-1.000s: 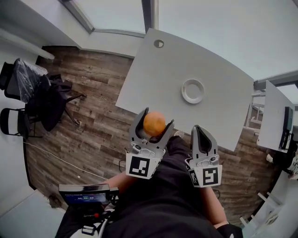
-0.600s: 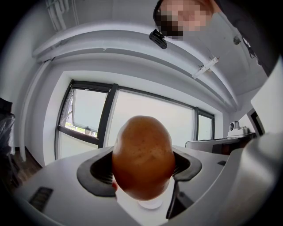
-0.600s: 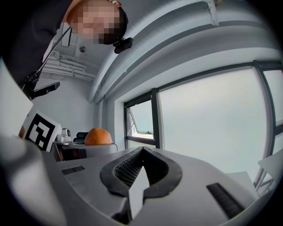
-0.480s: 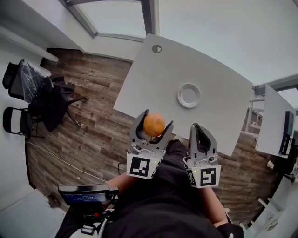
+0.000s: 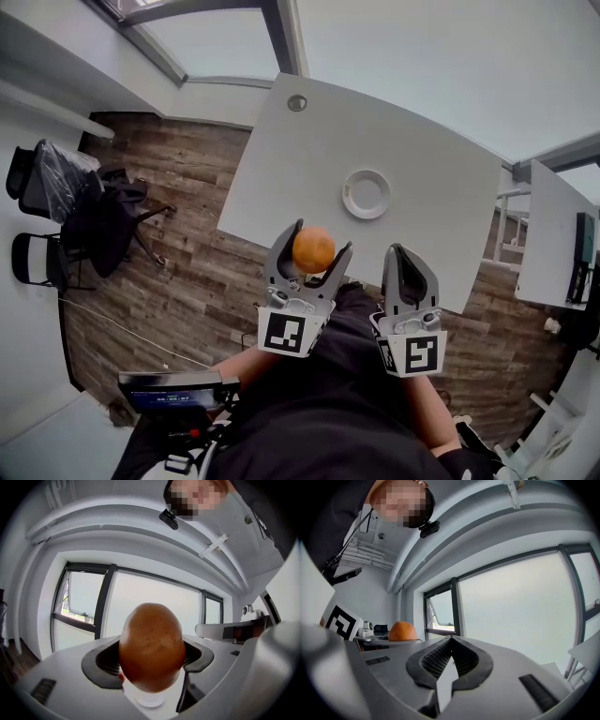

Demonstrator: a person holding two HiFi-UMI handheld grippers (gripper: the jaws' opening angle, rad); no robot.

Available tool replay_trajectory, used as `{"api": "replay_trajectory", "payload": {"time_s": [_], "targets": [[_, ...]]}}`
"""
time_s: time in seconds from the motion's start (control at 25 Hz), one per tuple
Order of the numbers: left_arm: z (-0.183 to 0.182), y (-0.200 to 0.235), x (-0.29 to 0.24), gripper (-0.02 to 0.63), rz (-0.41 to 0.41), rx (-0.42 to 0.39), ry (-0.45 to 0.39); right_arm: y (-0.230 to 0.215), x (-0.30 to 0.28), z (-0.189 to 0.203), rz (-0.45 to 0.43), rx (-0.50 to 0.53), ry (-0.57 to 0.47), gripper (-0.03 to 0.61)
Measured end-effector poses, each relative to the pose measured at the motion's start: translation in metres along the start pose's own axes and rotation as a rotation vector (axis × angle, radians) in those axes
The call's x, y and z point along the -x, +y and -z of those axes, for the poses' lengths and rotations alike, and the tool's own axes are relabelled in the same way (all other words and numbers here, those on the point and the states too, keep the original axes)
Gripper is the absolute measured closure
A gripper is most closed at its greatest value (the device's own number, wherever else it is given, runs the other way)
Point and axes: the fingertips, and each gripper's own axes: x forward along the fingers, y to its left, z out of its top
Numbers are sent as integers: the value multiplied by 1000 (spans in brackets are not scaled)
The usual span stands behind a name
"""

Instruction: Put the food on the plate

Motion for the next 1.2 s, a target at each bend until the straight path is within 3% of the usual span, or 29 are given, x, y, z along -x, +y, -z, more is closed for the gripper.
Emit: {"api": "replay_trajectory", "payload": {"time_s": [0.68,1.2], "targets": [[31,-54,-69,275,84,-23,77,-65,22,-7,61,-14,-35,581],[84,-54,-112,275,100,-47,169,-98,21,-3,80,-33,-13,581]]}}
